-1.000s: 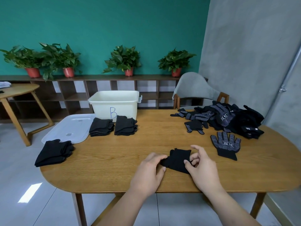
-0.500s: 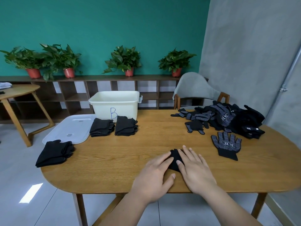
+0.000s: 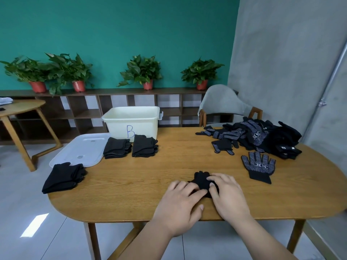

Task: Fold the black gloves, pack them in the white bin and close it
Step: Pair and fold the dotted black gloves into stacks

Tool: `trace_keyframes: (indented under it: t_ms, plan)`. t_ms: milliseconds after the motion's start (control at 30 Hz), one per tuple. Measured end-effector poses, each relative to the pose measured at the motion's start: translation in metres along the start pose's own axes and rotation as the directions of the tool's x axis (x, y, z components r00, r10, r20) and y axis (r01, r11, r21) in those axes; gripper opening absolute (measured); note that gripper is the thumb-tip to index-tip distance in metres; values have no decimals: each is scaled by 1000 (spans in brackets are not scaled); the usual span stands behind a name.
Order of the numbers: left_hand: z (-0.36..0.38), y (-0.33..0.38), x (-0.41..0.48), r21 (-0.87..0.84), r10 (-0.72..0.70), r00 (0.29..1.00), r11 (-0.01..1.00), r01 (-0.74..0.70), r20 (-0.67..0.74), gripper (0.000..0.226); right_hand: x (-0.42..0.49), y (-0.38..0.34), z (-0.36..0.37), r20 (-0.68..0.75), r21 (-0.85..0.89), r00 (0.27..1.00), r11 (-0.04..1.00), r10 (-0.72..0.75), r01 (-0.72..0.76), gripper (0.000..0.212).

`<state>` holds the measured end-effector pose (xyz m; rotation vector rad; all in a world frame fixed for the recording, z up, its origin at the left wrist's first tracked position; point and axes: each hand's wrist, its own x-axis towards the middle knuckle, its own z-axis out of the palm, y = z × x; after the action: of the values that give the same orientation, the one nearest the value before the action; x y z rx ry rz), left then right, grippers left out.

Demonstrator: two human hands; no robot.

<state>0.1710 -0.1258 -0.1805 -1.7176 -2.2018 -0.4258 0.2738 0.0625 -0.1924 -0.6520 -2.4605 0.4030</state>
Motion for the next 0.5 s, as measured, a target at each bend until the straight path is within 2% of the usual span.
trace_keyframes:
  t_ms: [267, 400, 500]
  plan:
    - [-8, 5, -6, 7, -187, 982, 982, 187, 29, 51, -9, -6, -2, -69, -121, 997, 992, -30, 21, 22]
    - [-17, -1, -18, -38, -312, 949, 949, 314, 54, 52, -8, -14, -4, -51, -199, 980, 963, -194, 180, 17]
    - [-22, -12, -25, -72, -382, 921, 919, 388, 76, 48, -4, -25, -6, 64, -201, 953, 932, -296, 302, 33]
